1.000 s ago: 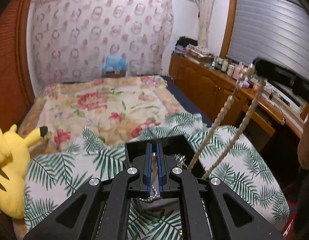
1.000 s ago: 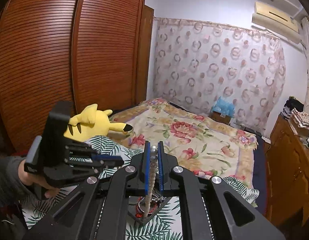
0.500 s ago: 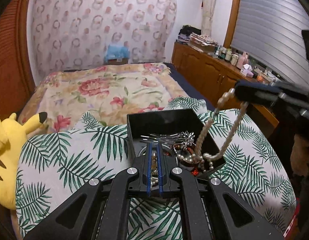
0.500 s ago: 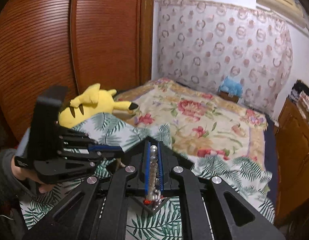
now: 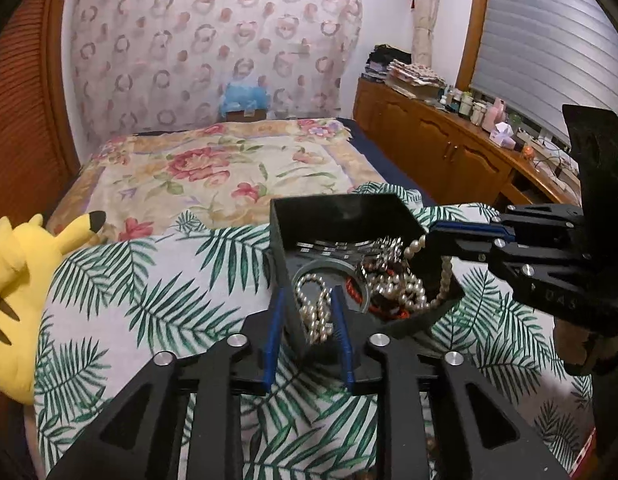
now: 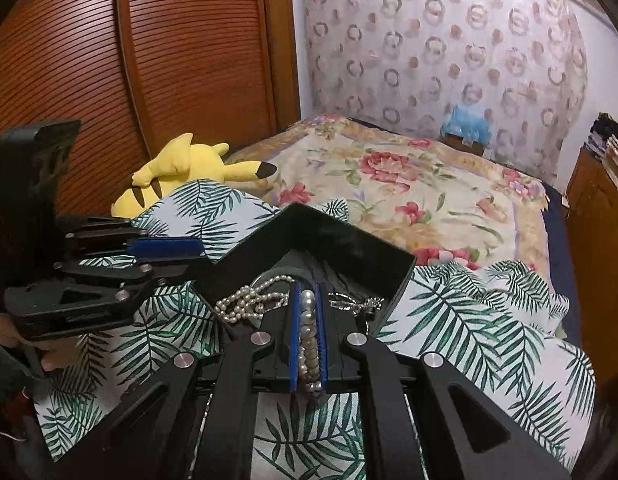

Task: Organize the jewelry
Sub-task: 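Lower both strands into the black box and open both grippers, then grasp the brown wooden bead bracelet with the right gripper and lift it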

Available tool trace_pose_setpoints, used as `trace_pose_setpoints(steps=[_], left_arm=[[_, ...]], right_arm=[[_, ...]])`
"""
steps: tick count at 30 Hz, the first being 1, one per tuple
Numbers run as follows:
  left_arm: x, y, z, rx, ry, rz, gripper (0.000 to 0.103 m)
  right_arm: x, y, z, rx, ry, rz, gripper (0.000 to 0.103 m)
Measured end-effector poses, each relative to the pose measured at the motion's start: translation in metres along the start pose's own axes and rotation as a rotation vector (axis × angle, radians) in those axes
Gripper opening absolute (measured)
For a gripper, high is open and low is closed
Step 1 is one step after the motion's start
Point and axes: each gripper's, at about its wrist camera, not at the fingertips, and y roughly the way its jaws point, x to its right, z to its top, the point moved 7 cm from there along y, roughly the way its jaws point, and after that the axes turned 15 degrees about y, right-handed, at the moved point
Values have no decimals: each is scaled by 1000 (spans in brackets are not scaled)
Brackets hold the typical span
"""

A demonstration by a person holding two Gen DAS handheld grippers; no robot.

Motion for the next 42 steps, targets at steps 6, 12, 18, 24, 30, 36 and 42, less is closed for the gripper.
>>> trace_pose_setpoints(steps=[6,12,18,24,30,36,42], left_arm=[[0,-14,-16,-7,-9,19,40],[4,-32,-29,0,-9,37,61],[13,-51,-43,5,-5,36,86],[27,-61,-61,-13,13,31,93],[40,-68,-76,-28,27,17,93],[44,-71,-96,-53,33,20,93],[36,-72,-117,-88,9,27,93]], right_arm=[[-2,-4,-3,15,7,-20,10],[1,-20,-4,51,35,-44,29],[-2,-42,-22,79,54,-53,29],[-4,-55,-57,73,88,-57,30],[-5,-66,-90,61,115,-62,36],[-13,-65,-112,29,112,-50,36],[-31,-47,-127,-28,80,-25,36]])
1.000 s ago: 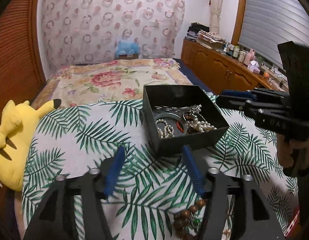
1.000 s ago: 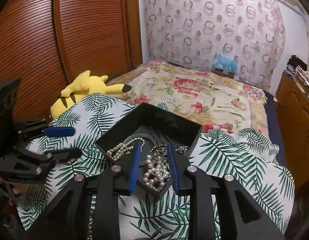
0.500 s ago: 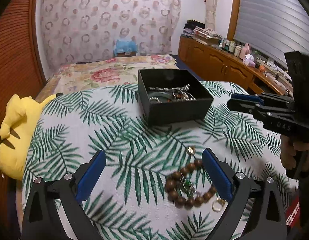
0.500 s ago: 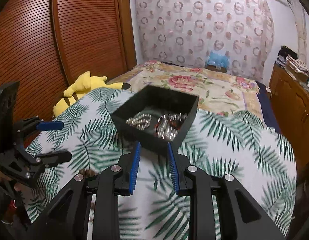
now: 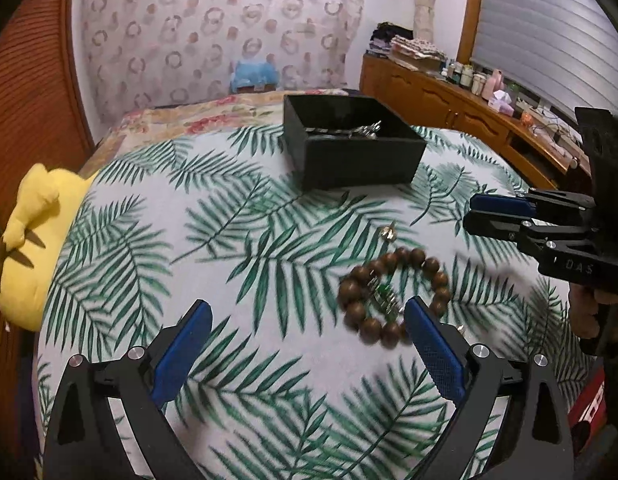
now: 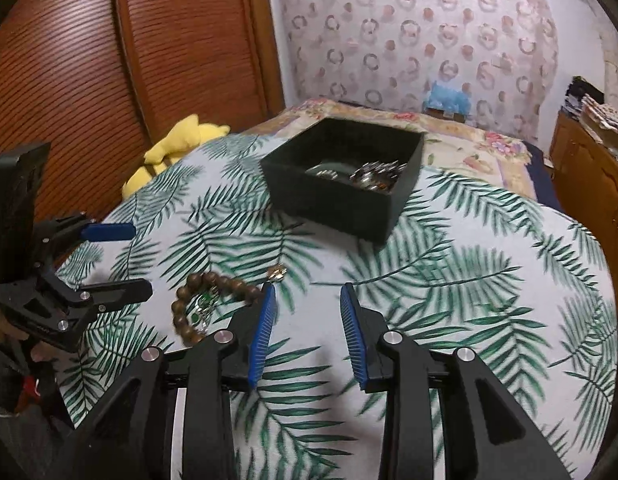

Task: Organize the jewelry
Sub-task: 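Grasp the brown wooden bead bracelet with the right gripper and lift it, then grasp the silver earring with the left gripper while the right gripper holds the bracelet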

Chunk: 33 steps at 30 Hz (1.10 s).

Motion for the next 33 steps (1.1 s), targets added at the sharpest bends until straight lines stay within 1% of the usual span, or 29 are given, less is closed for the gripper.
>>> trace_pose_setpoints(steps=[7,12,13,15,17,18,20,23,28,33], left_arm=[[-6,3,-10,-19,-18,0,93],[-7,3,-15,-17,-28,-8,93],[-6,3,-15,-17,-29,-9,93],[-7,4,-17,-19,-33,-12,93],[-8,5,-18,-20,-37,-15,93],[-8,5,-19,-20,-39,-15,93],[-8,5,-20,-21,-43,-17,93],[-7,5,-20,-19,-44,-19,93],[-3,5,-19,-17,-37,-23,93],[3,6,-15,-16,-30,-31,93]], right_arm=[[-20,28,-13,-89,-51,7,36],[-27,42,-18,-124,-92,-27,36],[-27,43,-18,-120,-104,-37,35],[-30,45,-17,-117,-129,-59,25],[-34,48,-16,-124,-138,-50,15],[-36,48,-16,-127,-147,-41,15],[-41,45,-13,-115,-150,-21,15],[-49,32,-4,-68,-144,2,15],[-59,-2,17,28,-121,52,15],[-63,-33,34,95,-108,87,15]])
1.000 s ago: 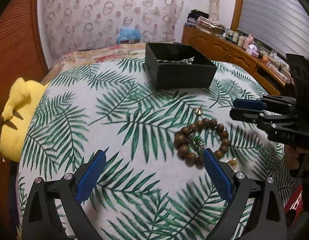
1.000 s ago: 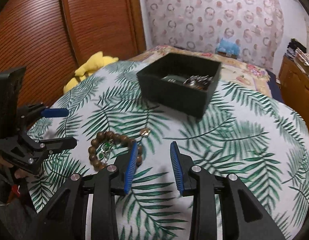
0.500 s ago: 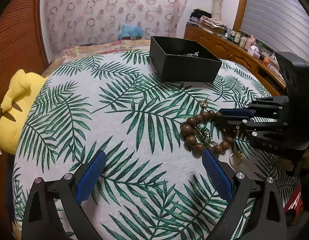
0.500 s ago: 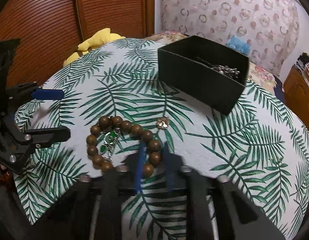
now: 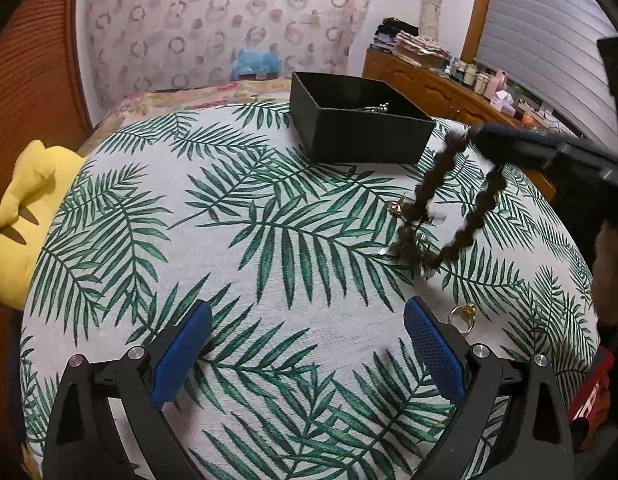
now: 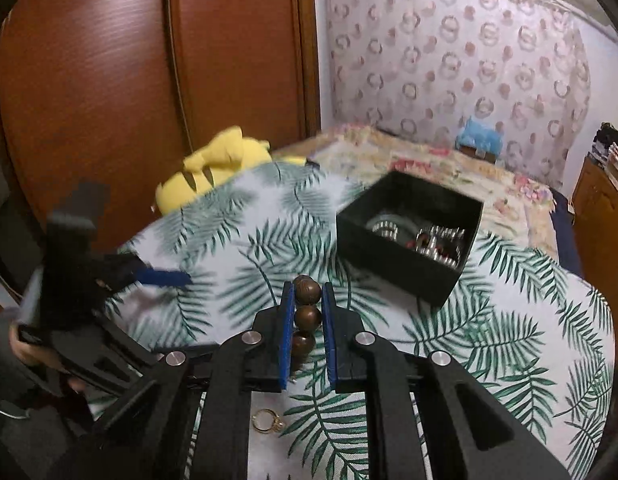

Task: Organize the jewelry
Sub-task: 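Grasp the silver earring with the left gripper while the right gripper holds the bracelet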

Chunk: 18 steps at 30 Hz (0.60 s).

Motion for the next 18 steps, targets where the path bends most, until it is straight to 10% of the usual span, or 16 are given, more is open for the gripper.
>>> trace_pose_setpoints(steps=[15,18], left_arm=[[38,18,34,13,104,-31,93],[48,25,42,8,131,-54,75]], right_arm=[[65,-37,-3,47,63,-126,15],[78,-34,-11,36,79,-142,15]])
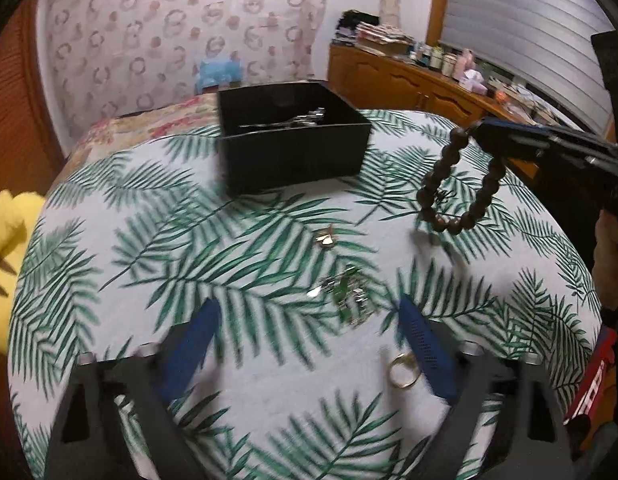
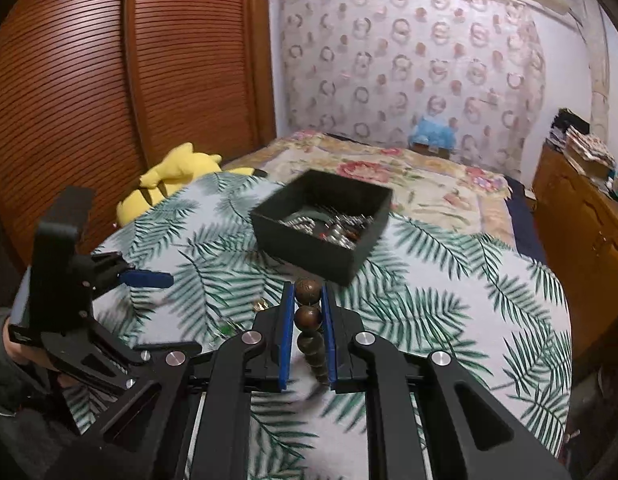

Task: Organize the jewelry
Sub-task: 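Grasp the silver earring with the left gripper while the right gripper holds the bracelet, then lower the earring and bracelet into the black box and open both grippers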

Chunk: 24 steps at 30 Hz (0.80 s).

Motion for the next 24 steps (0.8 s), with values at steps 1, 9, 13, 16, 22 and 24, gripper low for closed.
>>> trace_pose_setpoints(steps=[1,9,13,16,22,24], left_arm=[[2,3,2,-7,5,-6,67],[10,19,5,-43,26,-41,26],[12,22,7,-44,31,-35,26],[13,25,9,-47,46,-24,25],[11,20,9,-30,49,-21,5],[7,13,11,-11,37,-17,5]], right_arm=[[3,1,-2,-3,5,-3,15],[13,3,-10,-10,22,-11,15],[15,4,-12,-15,24,-12,15],[15,5,-14,-19,23,-13,15],[13,8,-16,-27,18,-12,15],[12,9,-14,-24,17,-9,15]])
